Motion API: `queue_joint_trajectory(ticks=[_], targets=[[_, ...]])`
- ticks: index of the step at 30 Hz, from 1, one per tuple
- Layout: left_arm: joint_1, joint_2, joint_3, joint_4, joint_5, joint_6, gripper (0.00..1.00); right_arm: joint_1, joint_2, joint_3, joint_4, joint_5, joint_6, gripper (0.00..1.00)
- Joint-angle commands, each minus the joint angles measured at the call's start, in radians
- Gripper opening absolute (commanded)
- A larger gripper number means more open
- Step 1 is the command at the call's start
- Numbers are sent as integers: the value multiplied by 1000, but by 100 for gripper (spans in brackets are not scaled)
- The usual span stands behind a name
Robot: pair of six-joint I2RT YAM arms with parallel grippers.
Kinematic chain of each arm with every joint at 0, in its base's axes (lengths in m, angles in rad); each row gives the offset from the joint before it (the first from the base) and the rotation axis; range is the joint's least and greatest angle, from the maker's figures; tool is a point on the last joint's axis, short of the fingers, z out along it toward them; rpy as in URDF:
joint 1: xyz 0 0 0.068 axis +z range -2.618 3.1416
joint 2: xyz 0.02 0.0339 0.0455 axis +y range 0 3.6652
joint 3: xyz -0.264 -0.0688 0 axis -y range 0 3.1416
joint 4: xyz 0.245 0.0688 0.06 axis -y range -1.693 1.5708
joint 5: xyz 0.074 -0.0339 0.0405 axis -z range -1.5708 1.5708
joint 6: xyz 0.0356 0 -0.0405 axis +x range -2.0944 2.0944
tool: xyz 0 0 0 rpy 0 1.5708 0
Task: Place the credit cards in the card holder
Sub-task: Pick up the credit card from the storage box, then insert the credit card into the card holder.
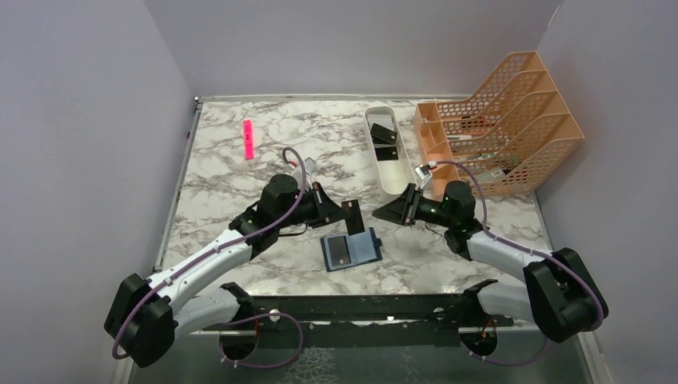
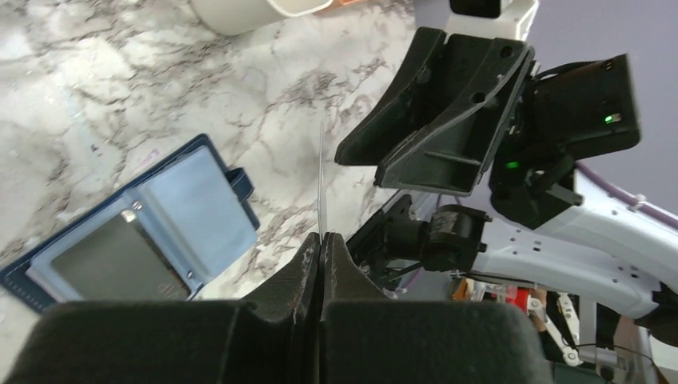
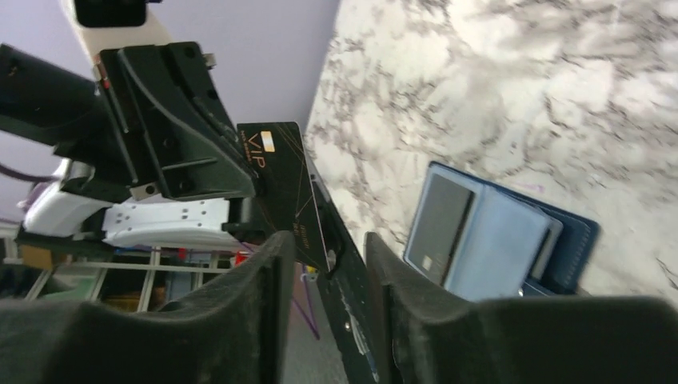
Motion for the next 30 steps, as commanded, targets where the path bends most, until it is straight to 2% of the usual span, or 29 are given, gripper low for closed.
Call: queue_joint_trajectory(ticks=[1, 4, 9, 13, 21, 30], targets=[[-1, -30, -58, -86, -41, 44, 0, 8, -24, 49, -279, 68, -189, 48], [0, -10, -81, -85, -30, 42, 0, 7, -40, 48, -367, 106, -257, 51], [0, 58, -102, -76, -18, 36, 0, 9, -12, 54, -477, 176, -356, 46], [1, 112, -122, -61, -19, 28, 0, 29, 61, 78, -505, 182, -402, 40], [7, 188, -182, 39, 3, -15, 0, 139, 203, 133, -533, 309, -455, 39], [18, 185, -197, 57, 17, -13, 0, 189, 275, 133, -561, 373, -496, 24]])
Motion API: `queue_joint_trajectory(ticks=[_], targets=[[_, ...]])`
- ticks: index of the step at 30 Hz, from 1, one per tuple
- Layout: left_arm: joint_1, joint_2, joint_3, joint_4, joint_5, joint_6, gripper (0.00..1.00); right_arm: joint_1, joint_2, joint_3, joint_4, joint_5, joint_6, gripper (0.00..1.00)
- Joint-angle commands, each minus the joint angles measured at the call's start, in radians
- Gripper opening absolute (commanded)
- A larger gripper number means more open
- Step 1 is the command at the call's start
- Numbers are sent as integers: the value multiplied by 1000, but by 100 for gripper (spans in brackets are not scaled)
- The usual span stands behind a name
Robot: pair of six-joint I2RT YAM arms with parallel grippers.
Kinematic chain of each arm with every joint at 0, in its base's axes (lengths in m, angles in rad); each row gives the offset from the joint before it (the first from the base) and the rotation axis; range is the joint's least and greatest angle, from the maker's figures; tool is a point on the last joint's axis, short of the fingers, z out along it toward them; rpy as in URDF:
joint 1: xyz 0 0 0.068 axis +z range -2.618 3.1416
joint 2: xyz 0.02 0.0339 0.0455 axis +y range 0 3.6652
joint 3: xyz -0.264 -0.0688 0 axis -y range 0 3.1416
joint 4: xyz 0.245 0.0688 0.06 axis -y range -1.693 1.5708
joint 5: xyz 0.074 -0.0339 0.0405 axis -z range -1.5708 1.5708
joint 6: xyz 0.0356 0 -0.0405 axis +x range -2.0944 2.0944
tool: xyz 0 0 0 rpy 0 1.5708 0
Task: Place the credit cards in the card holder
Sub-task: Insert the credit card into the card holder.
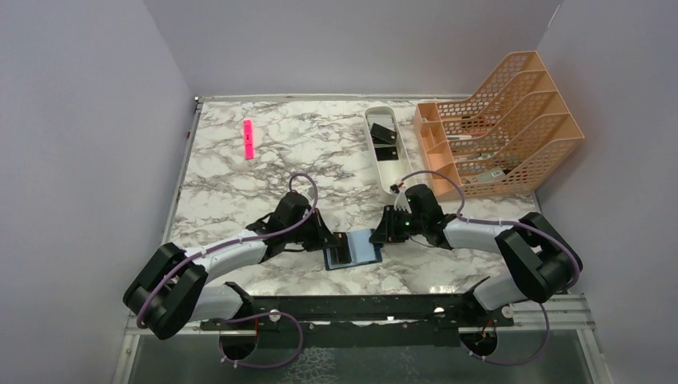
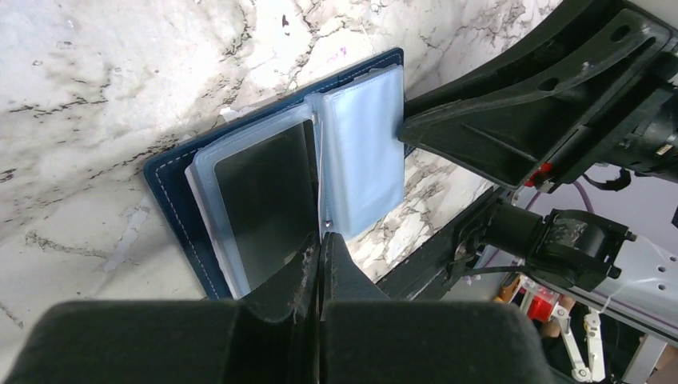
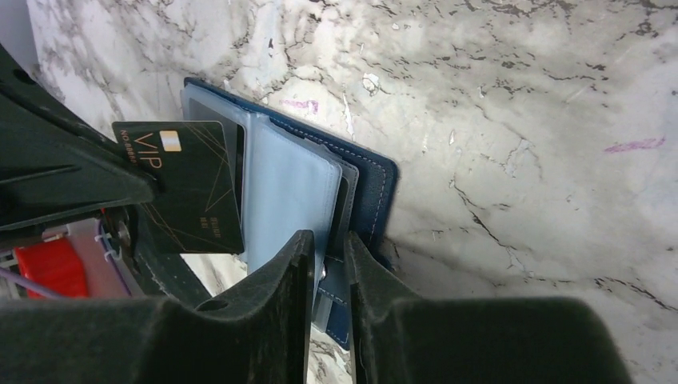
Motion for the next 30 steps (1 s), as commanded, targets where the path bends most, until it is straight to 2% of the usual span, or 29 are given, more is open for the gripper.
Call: queue_joint_trajectory(ticks=[1, 5, 9, 17, 21, 30], targets=[[11, -8, -10, 39, 32, -2, 0, 22, 21, -7, -47, 64, -33, 23], [14, -47, -13, 37, 76, -28, 0, 32, -4, -35, -45, 71, -15, 20], [14, -88, 7, -19, 40, -6, 0, 48, -46, -79, -13, 63, 28, 19], [14, 4, -23, 109, 120, -29, 0, 57, -59, -109, 17, 66, 58, 19], [14, 25, -16, 126, 136, 6, 0, 57, -43, -113, 31, 62, 59, 19], [29, 51, 57, 2, 141, 173, 0, 57, -16, -112, 48, 56, 49, 18]])
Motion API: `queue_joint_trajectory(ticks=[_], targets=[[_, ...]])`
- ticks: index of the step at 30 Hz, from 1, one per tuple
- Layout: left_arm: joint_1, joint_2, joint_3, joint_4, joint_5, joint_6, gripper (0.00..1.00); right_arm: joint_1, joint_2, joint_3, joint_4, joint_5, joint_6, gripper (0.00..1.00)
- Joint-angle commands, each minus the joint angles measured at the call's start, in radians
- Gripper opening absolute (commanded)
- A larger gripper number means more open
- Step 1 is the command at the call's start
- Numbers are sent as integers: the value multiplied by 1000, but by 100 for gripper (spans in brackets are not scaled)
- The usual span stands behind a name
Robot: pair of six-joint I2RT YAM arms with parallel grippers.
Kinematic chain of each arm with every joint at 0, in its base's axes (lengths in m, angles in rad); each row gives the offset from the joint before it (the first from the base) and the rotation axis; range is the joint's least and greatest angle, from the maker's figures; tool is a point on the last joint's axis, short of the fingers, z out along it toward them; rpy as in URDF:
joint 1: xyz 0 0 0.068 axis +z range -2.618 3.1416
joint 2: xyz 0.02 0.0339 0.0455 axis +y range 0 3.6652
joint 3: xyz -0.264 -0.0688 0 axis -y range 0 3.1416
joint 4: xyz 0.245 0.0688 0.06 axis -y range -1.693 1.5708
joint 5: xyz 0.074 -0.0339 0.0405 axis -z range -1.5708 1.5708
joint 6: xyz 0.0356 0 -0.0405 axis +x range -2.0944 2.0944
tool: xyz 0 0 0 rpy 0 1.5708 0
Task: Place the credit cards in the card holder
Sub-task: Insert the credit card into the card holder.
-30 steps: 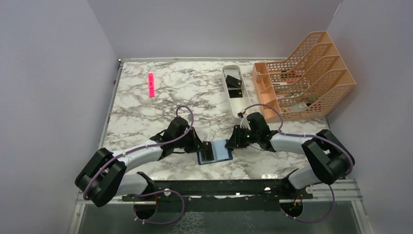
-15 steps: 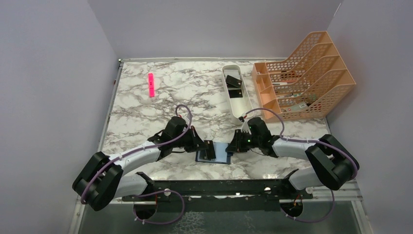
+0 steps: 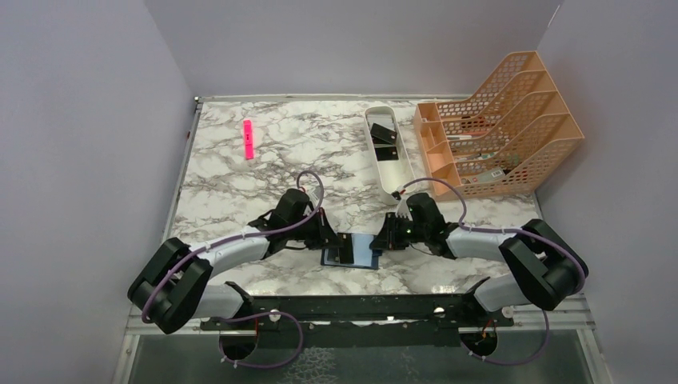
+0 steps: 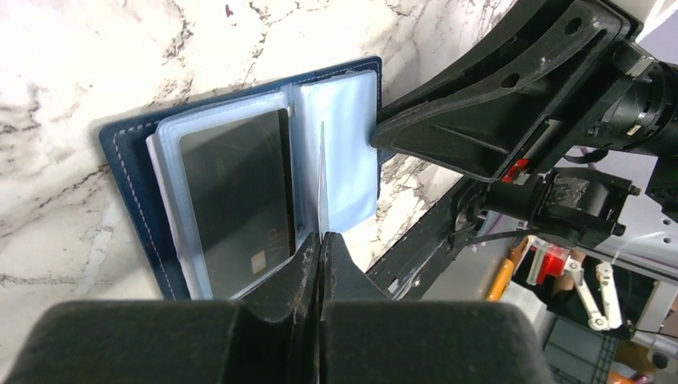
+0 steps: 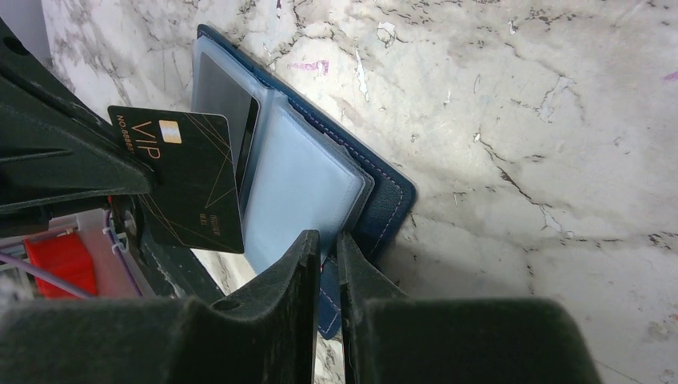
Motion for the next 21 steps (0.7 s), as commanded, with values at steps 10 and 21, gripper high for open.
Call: queue_joint_trajectory(ticks=[10, 21], targets=[[20, 76, 77, -34, 76, 174, 0, 11, 44, -26, -20, 17, -21, 17], [39, 59, 140, -141, 80, 242, 0, 11, 52, -4, -47, 41, -54, 16]])
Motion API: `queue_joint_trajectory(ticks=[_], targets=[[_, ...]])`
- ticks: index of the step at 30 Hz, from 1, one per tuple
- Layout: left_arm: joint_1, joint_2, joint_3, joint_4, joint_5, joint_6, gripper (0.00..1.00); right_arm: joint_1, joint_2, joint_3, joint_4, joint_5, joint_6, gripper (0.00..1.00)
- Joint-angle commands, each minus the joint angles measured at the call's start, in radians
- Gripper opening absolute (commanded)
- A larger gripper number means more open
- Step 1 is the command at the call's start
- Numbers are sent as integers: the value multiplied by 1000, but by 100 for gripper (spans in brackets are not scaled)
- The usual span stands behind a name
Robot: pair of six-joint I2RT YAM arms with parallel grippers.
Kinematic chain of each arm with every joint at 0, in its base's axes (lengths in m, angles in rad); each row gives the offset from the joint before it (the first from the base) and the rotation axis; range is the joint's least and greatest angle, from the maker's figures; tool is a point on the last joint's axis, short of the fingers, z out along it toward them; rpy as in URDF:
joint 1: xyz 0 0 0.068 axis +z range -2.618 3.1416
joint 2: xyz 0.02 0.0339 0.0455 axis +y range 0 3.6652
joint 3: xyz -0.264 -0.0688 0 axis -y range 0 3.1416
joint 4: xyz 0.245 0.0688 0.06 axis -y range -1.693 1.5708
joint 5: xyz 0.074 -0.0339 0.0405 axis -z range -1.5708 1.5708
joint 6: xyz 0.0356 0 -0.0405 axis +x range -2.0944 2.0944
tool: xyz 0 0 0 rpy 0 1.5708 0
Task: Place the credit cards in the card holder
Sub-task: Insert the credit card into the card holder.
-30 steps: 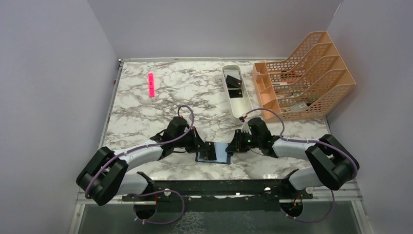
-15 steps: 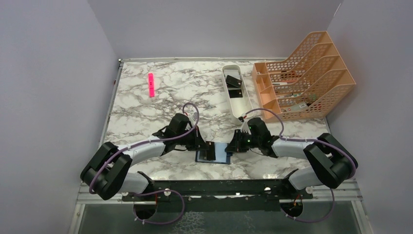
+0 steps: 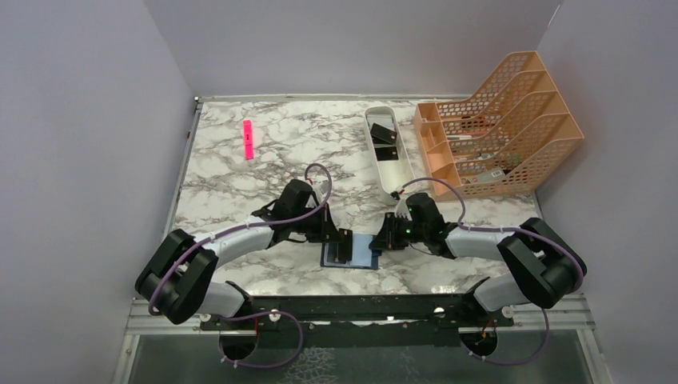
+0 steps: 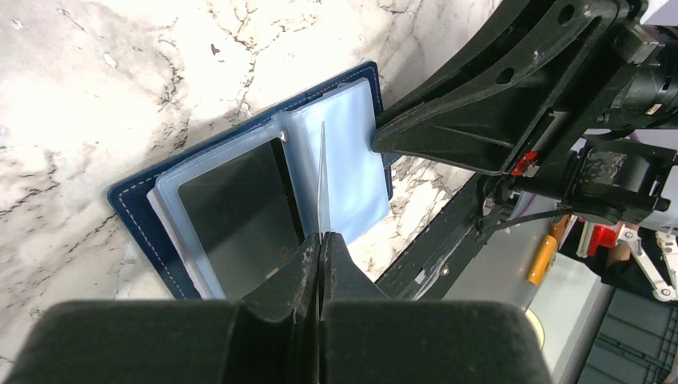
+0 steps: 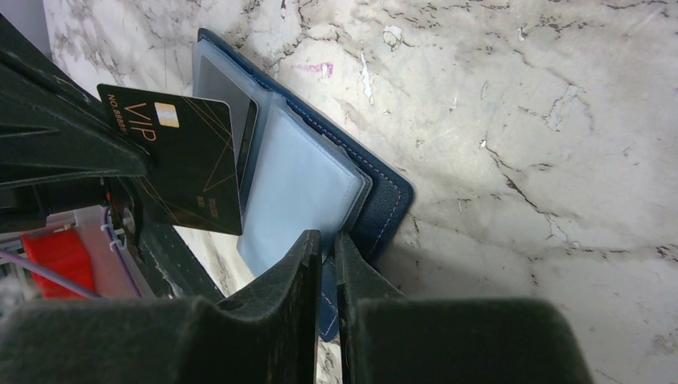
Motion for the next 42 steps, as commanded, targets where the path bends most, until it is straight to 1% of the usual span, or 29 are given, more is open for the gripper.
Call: queue_joint_trajectory(ticks=[1, 12, 23, 37, 42], targets=[[12, -7, 28, -37, 33, 48, 0, 11, 40, -4, -64, 41, -40, 15], [13, 39, 7, 26, 57, 30, 0, 11, 43, -5, -59, 35, -38, 15], [14, 73, -35, 57, 42, 5, 0, 11, 53, -3, -52, 33, -35, 16], [14, 70, -102, 107, 16, -62, 0, 11, 55, -4, -50, 32, -33, 16], [13, 85, -108, 98, -9, -85, 0, 11, 54, -3, -51, 29, -31, 16]])
